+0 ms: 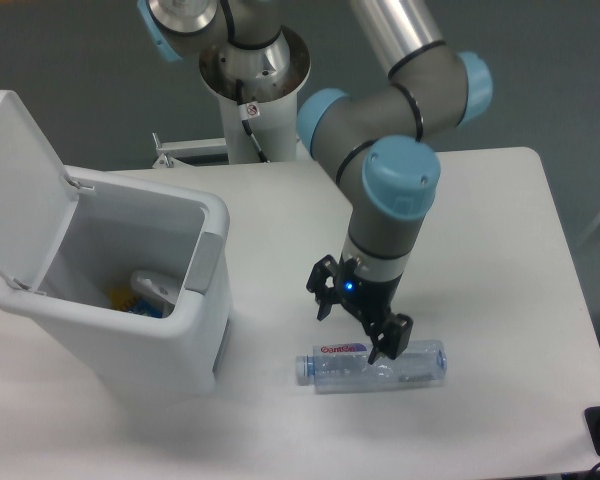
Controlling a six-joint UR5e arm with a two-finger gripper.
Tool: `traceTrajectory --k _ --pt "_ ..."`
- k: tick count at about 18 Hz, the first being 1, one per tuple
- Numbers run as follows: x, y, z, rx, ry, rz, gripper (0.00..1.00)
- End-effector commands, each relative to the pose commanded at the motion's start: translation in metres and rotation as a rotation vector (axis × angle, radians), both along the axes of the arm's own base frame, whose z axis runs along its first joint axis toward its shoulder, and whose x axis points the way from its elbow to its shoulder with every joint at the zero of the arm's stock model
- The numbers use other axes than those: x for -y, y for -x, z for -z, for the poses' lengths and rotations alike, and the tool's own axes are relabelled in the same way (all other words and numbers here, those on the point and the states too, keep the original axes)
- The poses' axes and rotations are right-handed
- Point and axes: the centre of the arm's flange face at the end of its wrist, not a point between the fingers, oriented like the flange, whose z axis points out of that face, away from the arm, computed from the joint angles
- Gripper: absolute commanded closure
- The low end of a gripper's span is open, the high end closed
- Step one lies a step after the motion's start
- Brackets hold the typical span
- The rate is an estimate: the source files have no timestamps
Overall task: Place the trash in the trash can
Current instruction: 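Move the gripper down over the clear plastic water bottle's cap end, then close the gripper on the bottle neck and lift it upright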
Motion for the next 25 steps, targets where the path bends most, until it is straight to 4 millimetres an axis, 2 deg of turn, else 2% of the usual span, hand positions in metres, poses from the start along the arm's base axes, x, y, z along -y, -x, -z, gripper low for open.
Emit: traceTrajectory --k 8,12,21,25 --pt "-0.017 -0.02 0.059 -0.124 0.253 0.093 0.0" --pt "-0.028 -0.021 0.085 -0.127 0.27 0.108 0.0" --pt "-0.042 -0.027 0.109 -0.146 0.252 0.11 0.01" --pt "-0.045 -0.028 0.11 -0.153 0.243 0.095 0.03"
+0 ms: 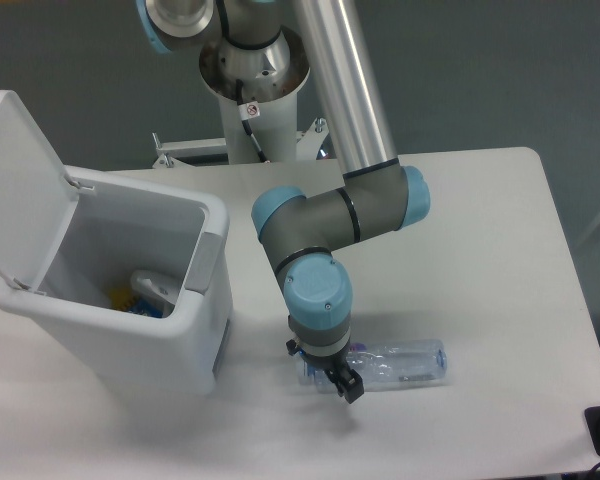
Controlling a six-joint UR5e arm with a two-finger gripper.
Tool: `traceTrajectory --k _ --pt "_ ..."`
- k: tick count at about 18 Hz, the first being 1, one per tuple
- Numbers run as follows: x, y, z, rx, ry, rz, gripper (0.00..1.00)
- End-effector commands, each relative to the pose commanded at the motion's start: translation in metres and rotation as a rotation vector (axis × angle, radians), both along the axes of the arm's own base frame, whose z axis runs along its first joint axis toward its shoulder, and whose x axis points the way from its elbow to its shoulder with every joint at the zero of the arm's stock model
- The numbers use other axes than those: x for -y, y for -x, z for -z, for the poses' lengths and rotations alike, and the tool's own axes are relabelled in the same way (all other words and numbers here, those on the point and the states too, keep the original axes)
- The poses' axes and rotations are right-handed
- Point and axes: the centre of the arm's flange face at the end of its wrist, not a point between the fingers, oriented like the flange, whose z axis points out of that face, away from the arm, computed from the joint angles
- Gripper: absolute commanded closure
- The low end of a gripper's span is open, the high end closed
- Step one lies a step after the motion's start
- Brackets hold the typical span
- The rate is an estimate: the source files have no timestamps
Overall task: Place the trash in the trash can
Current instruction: 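Close the gripper on the bottle neck and lift it upright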
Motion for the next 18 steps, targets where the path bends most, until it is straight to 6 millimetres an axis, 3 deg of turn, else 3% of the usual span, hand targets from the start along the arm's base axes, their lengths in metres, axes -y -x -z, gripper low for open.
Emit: traceTrajectory --k 7,12,18 --pt "0.0 -0.001 -0.001 -0.001 -0.002 -0.028 0.35" --pt "-0.001 -0.001 -0.014 -0.009 -0.027 -0.093 0.68" --pt "0.004 0.019 -0.048 -0.043 -0.079 -0.147 0.72"
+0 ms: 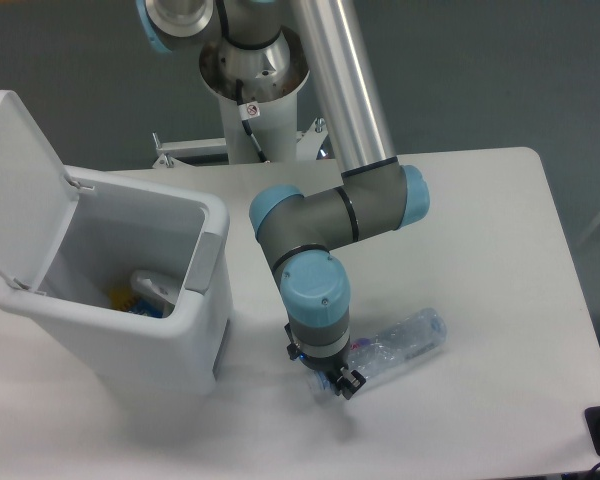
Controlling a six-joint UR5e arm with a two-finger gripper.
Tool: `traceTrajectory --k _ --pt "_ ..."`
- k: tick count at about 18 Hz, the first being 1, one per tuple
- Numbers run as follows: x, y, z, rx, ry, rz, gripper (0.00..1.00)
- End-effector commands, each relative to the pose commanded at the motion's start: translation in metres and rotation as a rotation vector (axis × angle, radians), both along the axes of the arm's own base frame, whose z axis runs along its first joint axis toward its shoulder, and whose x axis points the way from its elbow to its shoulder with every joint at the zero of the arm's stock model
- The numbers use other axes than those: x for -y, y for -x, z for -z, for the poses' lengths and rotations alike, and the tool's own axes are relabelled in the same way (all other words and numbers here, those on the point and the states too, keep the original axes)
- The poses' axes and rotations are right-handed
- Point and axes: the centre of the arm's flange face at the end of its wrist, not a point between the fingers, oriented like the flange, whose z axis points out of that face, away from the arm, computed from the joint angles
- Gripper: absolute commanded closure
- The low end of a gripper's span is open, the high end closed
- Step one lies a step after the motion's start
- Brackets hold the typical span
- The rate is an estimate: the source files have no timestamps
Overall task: Place the trash in the trash can
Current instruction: 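Close the gripper on the bottle neck and lift it upright, then carry the bottle over the trash can and lower it inside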
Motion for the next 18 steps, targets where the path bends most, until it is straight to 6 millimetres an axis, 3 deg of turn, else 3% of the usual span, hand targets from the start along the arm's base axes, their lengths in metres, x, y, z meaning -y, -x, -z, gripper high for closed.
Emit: traceTrajectory --k 9,13,18 --pt "0.002 0.058 -0.074 0.05 -0.258 -0.123 0.72" --pt "0.008 0.062 -0.1 0.085 -0.344 -0.157 0.72" --pt "0.02 0.076 -0.153 0.141 -0.499 -0.248 0.72"
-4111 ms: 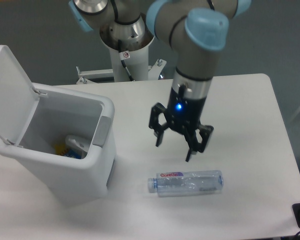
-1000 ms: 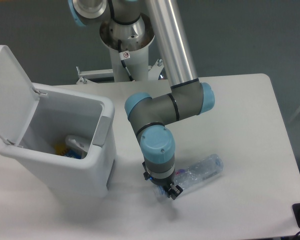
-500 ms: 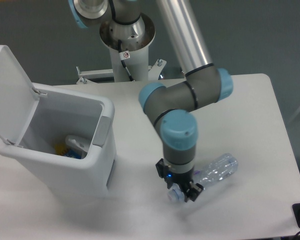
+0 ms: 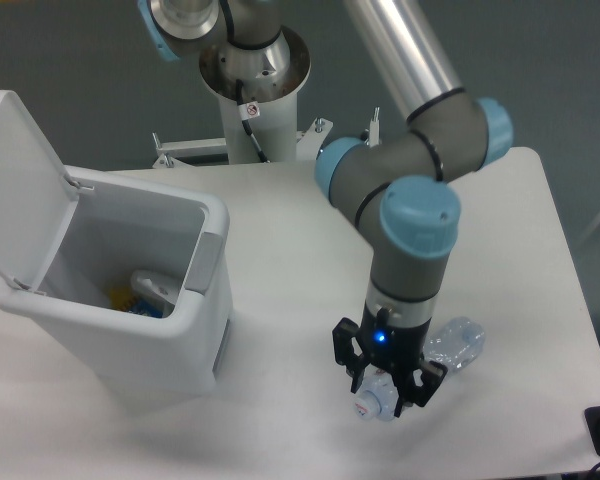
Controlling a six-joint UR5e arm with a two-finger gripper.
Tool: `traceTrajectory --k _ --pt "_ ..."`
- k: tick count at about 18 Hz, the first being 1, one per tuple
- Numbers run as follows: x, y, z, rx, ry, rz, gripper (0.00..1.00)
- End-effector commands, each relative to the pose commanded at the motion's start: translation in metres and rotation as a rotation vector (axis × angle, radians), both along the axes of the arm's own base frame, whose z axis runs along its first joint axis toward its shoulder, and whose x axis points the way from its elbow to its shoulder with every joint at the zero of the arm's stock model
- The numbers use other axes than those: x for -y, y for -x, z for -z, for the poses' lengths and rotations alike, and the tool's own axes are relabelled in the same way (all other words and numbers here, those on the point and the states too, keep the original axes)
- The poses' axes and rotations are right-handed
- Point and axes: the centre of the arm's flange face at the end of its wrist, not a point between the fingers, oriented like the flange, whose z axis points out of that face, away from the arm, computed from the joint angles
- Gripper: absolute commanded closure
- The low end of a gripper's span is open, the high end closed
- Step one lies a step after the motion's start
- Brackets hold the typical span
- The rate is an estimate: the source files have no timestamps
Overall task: Place the trash in the trash can
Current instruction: 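Carry the bottle over the trash can and lower it inside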
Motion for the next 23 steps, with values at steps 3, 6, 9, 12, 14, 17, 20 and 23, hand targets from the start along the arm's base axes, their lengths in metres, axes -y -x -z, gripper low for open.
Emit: traceTrajectory --k 3,6,9,12,14,17,20,23 --pt "0.005 0.009 -0.028 0.088 -0.127 -0.054 0.72" --pt "0.01 0.0 -0.062 0.152 -0.243 -0.038 0.72" --pt "0.012 -0.018 -0.111 0.197 -0.35 -0.029 0.72" --pt "0.015 -0.04 -0.151 0.251 -0.448 0.009 0.72" --pt "0.017 -0.051 -0.166 0.265 -0.485 0.038 0.72" --pt "0.018 -0.067 -0.185 0.292 -0.541 0.095 0.72" --pt "0.021 -0.089 -0.206 0.353 -0.603 0.146 0.71" --pt "0.025 -0.119 -0.228 0.399 -0.661 0.218 0.7"
